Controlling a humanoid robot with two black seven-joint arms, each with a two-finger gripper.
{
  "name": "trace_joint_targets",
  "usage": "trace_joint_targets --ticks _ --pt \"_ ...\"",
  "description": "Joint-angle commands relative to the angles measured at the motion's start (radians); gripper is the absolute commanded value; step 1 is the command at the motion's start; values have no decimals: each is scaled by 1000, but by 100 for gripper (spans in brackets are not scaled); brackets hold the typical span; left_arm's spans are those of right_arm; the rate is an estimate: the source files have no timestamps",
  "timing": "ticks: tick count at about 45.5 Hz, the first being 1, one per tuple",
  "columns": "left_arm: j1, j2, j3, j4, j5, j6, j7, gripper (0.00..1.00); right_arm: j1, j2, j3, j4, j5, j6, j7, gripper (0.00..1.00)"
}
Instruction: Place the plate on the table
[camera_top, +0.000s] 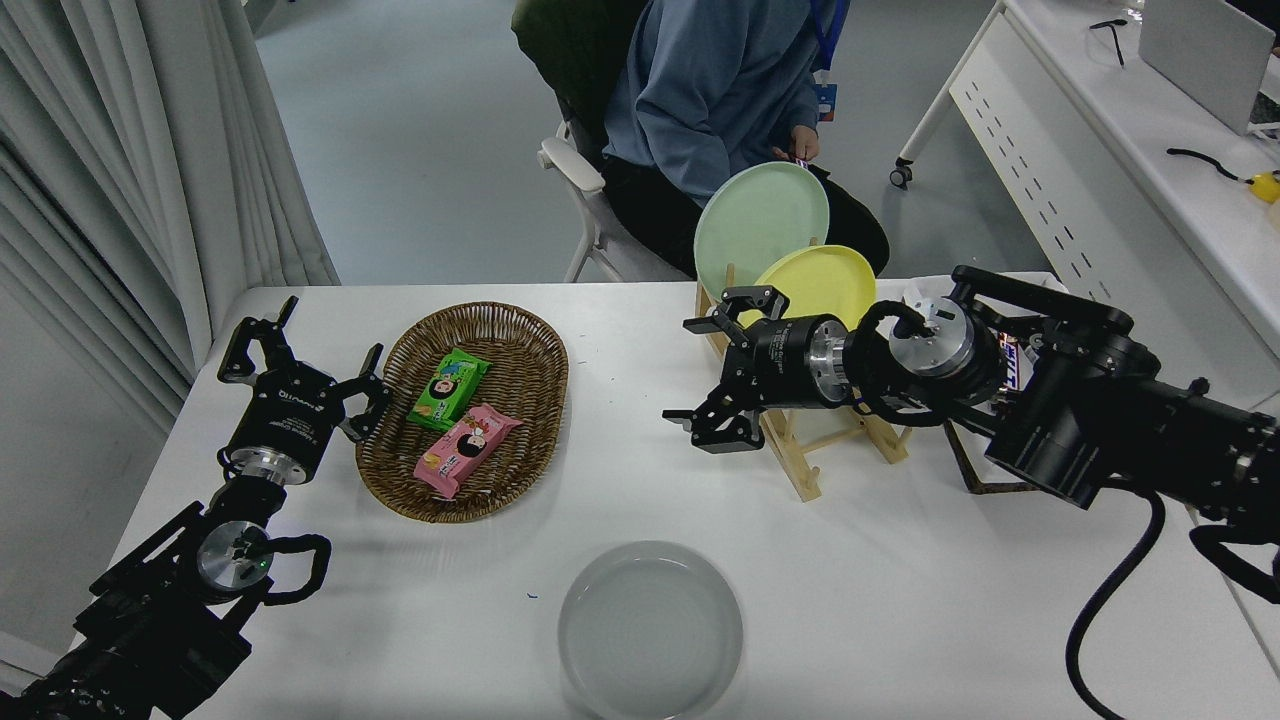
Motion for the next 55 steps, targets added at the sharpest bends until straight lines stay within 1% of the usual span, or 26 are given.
trace_joint_targets --ticks 1,3,6,15,19,24,33,39,43,45,55 --pt "0 -1 -1 -1 0 0 0 100 -17 -14 162 -92 -245 70 43 99" --pt "0 0 1 1 0 0 0 100 -19 -10 183 -146 -247 67 69 99" --pt "0 0 -1 -1 0 0 0 100 -21 0 197 -225 -247 72 141 99" --pt "0 0 -1 -1 0 0 0 100 -22 -13 197 -328 -247 81 486 99" --pt "0 -1 1 -1 0 0 0 100 -33 -23 199 -364 -247 104 573 99" --pt "0 -1 -1 1 0 0 0 100 -85 -25 292 -393 -247 158 626 99" --pt "0 0 1 -1 0 0 0 100 -215 -22 444 -453 -247 306 635 99" --pt "0 -1 -1 -1 0 0 0 100 -284 -11 510 -514 -247 359 644 99" --pt "0 0 1 -1 0 0 0 100 -301 50 551 -613 -247 371 658 99" --pt "0 -1 1 -1 0 0 0 100 -300 69 553 -646 -247 371 679 99" --pt "0 0 1 1 0 0 0 100 -315 88 529 -732 -247 373 866 99"
